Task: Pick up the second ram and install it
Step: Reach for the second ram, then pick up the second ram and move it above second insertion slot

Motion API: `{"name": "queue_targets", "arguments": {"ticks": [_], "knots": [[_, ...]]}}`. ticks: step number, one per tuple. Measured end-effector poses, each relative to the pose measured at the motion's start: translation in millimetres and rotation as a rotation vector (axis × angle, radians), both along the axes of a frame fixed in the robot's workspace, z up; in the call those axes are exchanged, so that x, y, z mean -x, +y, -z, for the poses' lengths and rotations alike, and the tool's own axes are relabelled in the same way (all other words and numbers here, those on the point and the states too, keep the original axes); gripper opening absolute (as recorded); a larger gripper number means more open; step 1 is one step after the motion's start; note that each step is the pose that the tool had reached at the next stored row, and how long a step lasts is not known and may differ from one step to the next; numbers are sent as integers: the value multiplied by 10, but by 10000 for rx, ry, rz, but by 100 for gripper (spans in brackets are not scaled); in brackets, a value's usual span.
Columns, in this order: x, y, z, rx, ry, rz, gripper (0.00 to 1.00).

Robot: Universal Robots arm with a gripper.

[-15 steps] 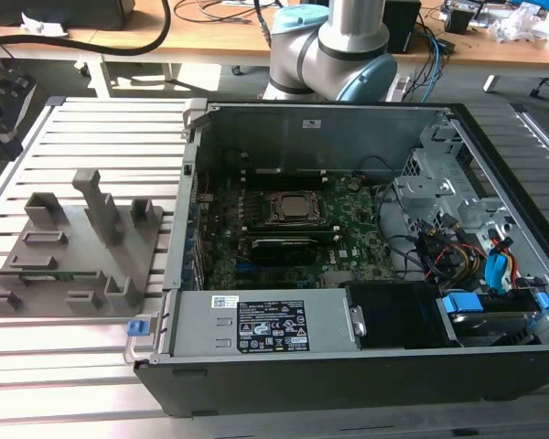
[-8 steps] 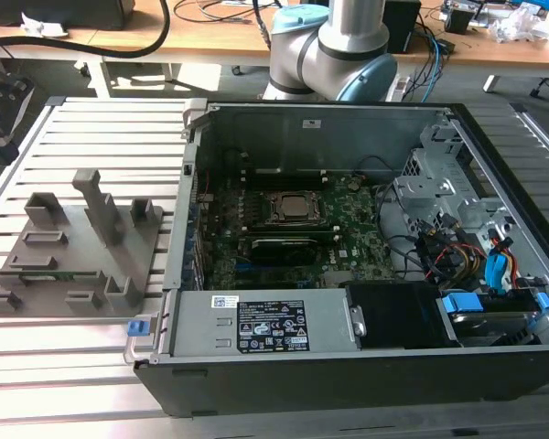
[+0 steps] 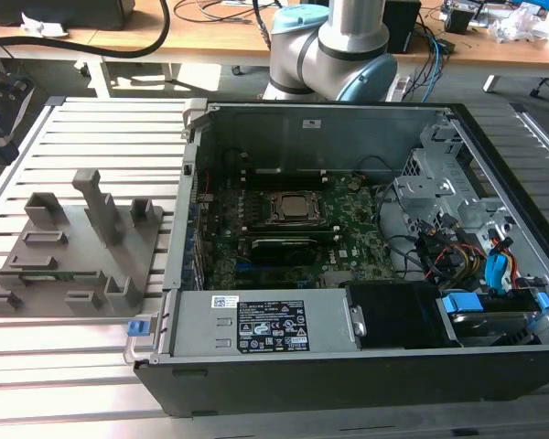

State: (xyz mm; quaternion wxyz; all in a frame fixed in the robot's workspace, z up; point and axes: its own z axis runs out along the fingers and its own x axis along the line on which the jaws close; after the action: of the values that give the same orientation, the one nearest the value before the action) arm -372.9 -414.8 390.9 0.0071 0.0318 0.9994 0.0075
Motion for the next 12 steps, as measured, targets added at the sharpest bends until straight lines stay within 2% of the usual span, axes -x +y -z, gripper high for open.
{"name": "queue_targets", "arguments": {"ticks": [5, 12], "knots": [[0, 0, 0, 0, 0, -1, 11], [0, 0, 0, 0, 0, -1268, 11]]}}
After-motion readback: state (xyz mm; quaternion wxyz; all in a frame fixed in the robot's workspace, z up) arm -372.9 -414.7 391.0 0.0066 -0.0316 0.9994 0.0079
